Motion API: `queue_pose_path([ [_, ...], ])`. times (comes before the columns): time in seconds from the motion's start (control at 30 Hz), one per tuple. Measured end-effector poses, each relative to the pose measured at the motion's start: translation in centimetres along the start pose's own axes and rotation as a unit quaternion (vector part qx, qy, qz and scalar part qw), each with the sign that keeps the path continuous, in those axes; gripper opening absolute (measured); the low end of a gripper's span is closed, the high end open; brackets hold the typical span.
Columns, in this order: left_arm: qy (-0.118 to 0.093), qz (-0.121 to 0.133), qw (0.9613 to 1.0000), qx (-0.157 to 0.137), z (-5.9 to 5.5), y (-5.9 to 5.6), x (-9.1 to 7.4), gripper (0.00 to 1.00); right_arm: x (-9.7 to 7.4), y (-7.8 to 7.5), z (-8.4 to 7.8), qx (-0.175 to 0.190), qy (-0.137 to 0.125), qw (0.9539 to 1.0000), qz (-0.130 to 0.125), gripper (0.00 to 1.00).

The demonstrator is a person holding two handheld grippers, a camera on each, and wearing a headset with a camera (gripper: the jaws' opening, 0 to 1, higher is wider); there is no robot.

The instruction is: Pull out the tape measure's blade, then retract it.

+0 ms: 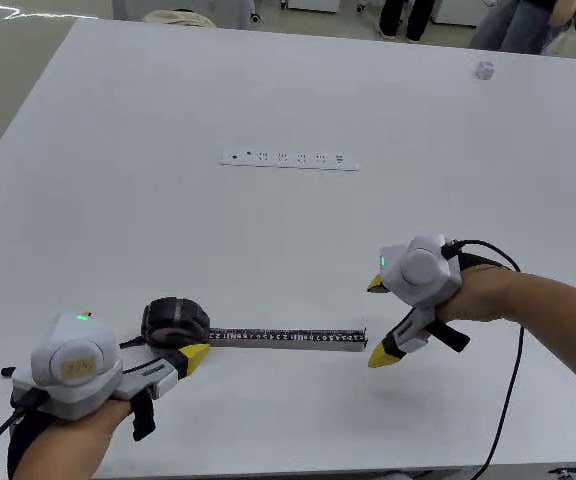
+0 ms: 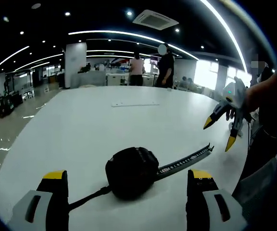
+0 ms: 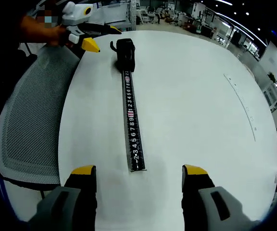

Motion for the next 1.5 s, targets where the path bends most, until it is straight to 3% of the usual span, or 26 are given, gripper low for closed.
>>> queue_pose_path([
  [0.23, 0.003, -0.003, 1.0, 0.006, -0.5, -0.2, 0.4, 1.0, 1.2, 0.1, -0.8, -0.002, 0.022, 0.9998, 0.005, 0.64],
  [0.33, -0.001, -0.002, 0.9997, 0.024, -0.3, -0.4, 0.5, 1.0, 1.8, 0.3, -1.2, -0.006, 0.043, 0.999, 0.015, 0.64],
  [0.53, -0.008, -0.003, 0.9995, 0.029, 0.1, -0.7, 0.5, 1.0, 2.8, 0.0, -0.7, -0.002, 0.037, 0.9991, 0.021, 0.49],
  [0.6, -0.009, -0.004, 0.9995, 0.03, 0.2, -0.8, 0.5, 1.0, 2.9, 0.1, -0.5, -0.016, 0.028, 0.9992, 0.023, 0.43],
  [0.8, -0.01, -0.005, 0.9996, 0.024, 0.3, -1.1, 0.6, 1.0, 3.4, 0.0, -1.0, -0.027, 0.058, 0.9977, 0.023, 0.33],
  [0.9, -0.012, -0.005, 0.9996, 0.025, 0.3, -1.2, 0.6, 1.0, 3.3, -0.5, -0.7, -0.005, 0.049, 0.9985, 0.024, 0.29],
  [1.03, -0.013, -0.004, 0.9996, 0.023, 0.4, -1.1, 0.7, 1.0, 3.4, -0.4, -0.6, -0.011, 0.052, 0.9983, 0.024, 0.17],
  [1.27, -0.011, -0.006, 0.9996, 0.024, 0.4, -0.9, 0.5, 1.0, 3.4, -0.4, -0.2, -0.025, 0.068, 0.997, 0.025, 0.16],
  [1.5, -0.009, -0.007, 0.9997, 0.022, 0.3, -0.8, 0.6, 1.0, 3.7, -0.3, 0.5, -0.044, 0.107, 0.9929, 0.026, 0.16],
])
Point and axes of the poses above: the centre of the closed fingertips' face, and the gripper's own axes: x roughly forward along the fingers, y roughly to its left, z roughly out of its top, the point moved 8 cm from there along -x, roughly backward along the fingers, and after that the axes turned 5 degrees about x, right-handed, at the moved point
